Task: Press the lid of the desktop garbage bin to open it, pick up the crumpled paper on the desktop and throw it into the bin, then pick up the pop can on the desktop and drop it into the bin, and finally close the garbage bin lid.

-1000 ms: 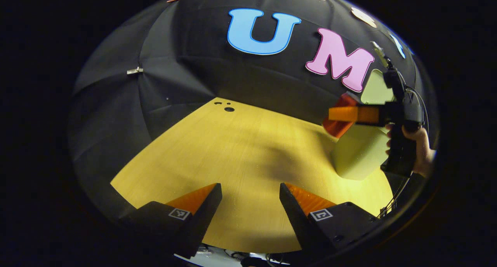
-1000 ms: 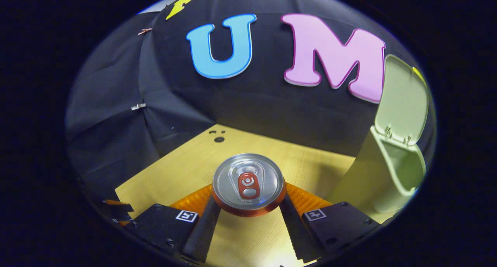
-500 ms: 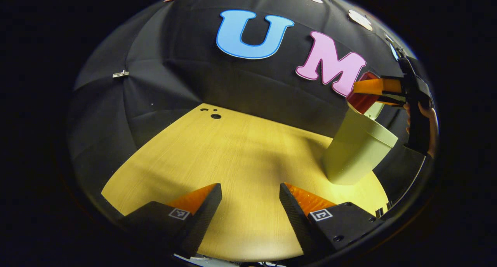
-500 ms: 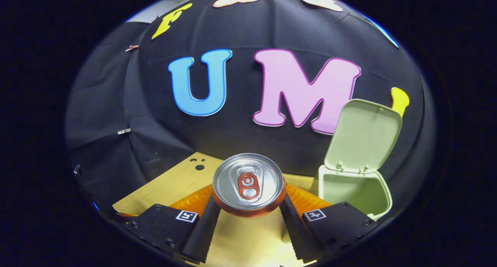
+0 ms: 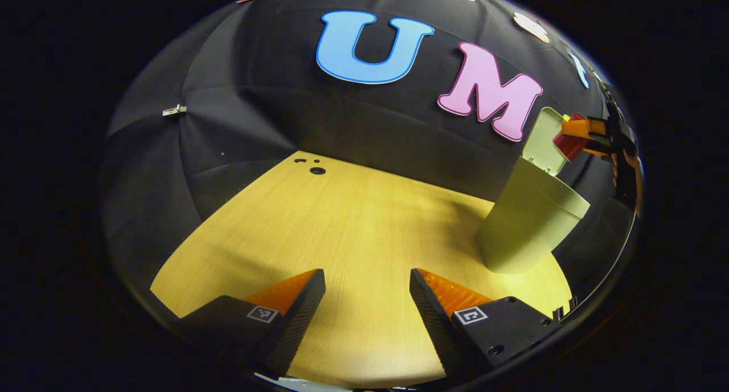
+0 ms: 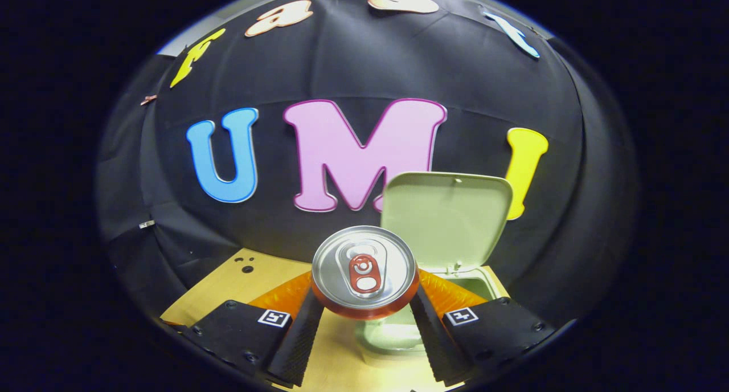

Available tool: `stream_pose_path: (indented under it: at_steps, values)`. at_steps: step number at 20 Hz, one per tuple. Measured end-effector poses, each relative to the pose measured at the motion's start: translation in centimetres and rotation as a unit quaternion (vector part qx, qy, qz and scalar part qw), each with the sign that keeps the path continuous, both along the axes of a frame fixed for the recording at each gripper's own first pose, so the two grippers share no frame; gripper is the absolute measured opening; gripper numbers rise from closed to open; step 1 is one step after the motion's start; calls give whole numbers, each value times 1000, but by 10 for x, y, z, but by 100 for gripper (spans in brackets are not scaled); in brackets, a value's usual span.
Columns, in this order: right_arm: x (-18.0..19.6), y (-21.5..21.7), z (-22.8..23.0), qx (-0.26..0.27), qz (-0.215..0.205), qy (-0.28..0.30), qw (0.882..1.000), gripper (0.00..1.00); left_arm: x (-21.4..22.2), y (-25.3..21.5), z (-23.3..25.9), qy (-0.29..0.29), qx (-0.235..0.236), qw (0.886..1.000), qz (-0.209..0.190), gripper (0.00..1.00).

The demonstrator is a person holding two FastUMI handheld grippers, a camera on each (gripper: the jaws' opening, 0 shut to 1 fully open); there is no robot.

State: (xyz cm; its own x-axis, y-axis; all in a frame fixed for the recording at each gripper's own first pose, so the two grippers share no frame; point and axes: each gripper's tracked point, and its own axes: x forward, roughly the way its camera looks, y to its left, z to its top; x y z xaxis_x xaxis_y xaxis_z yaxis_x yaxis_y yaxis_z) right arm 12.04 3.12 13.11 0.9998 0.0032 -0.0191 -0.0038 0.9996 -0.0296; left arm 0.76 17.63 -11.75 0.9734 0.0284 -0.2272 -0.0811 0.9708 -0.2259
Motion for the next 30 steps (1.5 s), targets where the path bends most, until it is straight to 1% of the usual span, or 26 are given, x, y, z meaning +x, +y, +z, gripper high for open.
stream_pose_path:
  at_steps: [1, 4, 7, 13, 17, 18, 20, 21, 26, 28, 30]
  values:
    - [3, -12, 0, 4, -6, 2, 1000, 83, 1, 0, 2, 0, 1, 1000, 5, 96]
    - [13, -41, -9, 9, -16, 12, 1000, 83, 3, -3, 4, 5, 6, 1000, 22, 96]
    - [21, -57, -25, 13, -16, 25, 999, 83, 5, -15, 9, 7, 14, 999, 29, 96]
    - [32, -68, -49, 16, -4, 44, 999, 83, 6, -48, 10, 18, 47, 999, 12, 96]
    - [35, -70, -56, 8, 4, 51, 999, 85, 6, -58, 9, 22, 45, 999, 14, 96]
    - [36, -72, -55, 5, 2, 47, 999, 85, 6, -57, 8, 24, 46, 999, 16, 96]
    - [36, -74, -46, 9, 0, 35, 999, 92, 4, -56, 9, 25, 48, 998, 21, 96]
    - [35, -74, -42, 11, 0, 30, 1000, 98, 4, -55, 10, 25, 48, 998, 24, 96]
    - [29, -75, -2, 7, 6, 0, 1000, 99, 2, -56, 8, 31, 35, 998, 33, 96]
    - [28, -73, 20, 9, 9, -20, 1000, 99, 1, -57, 5, 36, 35, 998, 32, 96]
    - [29, -73, 42, -3, 8, -49, 999, 99, 0, -61, 3, 41, 42, 998, 28, 96]
